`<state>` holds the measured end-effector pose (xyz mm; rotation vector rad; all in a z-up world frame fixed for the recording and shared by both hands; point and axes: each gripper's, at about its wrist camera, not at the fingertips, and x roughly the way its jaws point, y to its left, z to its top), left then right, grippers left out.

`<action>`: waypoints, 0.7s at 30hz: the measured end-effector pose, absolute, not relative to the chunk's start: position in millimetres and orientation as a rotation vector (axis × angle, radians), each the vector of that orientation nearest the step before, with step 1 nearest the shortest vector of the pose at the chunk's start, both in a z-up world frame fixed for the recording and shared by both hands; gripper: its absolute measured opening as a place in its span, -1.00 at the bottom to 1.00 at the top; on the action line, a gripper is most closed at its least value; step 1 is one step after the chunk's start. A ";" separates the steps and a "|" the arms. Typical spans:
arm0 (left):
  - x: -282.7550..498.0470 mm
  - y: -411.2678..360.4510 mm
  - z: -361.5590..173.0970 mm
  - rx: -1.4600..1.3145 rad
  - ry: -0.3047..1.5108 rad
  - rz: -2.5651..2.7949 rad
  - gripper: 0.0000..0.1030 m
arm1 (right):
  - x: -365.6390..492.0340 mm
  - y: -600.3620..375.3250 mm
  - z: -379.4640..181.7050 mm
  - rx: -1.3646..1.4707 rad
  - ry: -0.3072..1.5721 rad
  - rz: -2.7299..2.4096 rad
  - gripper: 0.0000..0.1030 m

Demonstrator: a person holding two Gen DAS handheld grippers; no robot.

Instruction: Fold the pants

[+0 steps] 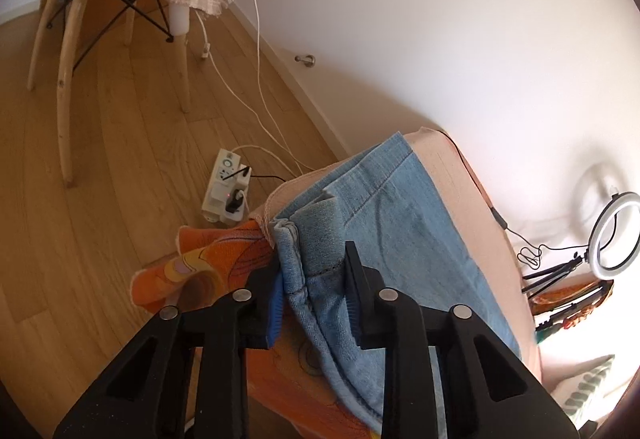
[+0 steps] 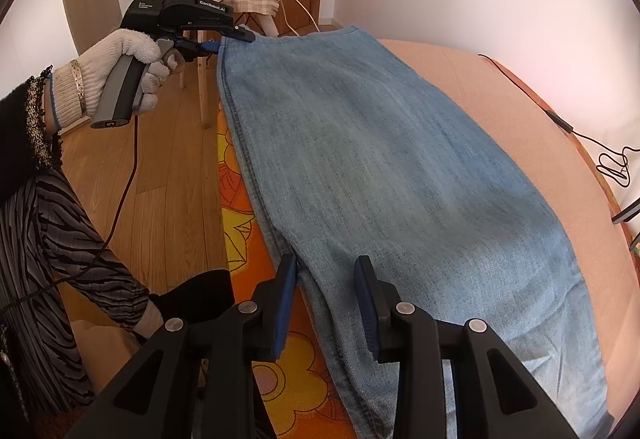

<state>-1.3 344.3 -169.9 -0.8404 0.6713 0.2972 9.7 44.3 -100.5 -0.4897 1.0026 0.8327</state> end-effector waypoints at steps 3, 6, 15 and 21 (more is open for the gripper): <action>-0.8 342.0 -165.6 -0.824 0.640 0.286 -0.57 | 8.5 43.8 -100.4 -0.492 1.002 0.833 -0.41; -0.3 335.3 -153.6 -0.791 0.604 0.266 -0.58 | 8.0 42.1 -100.3 -0.486 1.006 0.835 -0.40; 19.4 262.4 -105.3 -0.465 0.584 0.092 -0.60 | 41.4 6.9 -86.8 -0.184 1.106 0.823 0.11; 28.4 207.7 -108.9 -0.307 0.643 -0.058 -0.60 | 85.4 -42.8 -74.4 0.115 1.132 0.754 0.31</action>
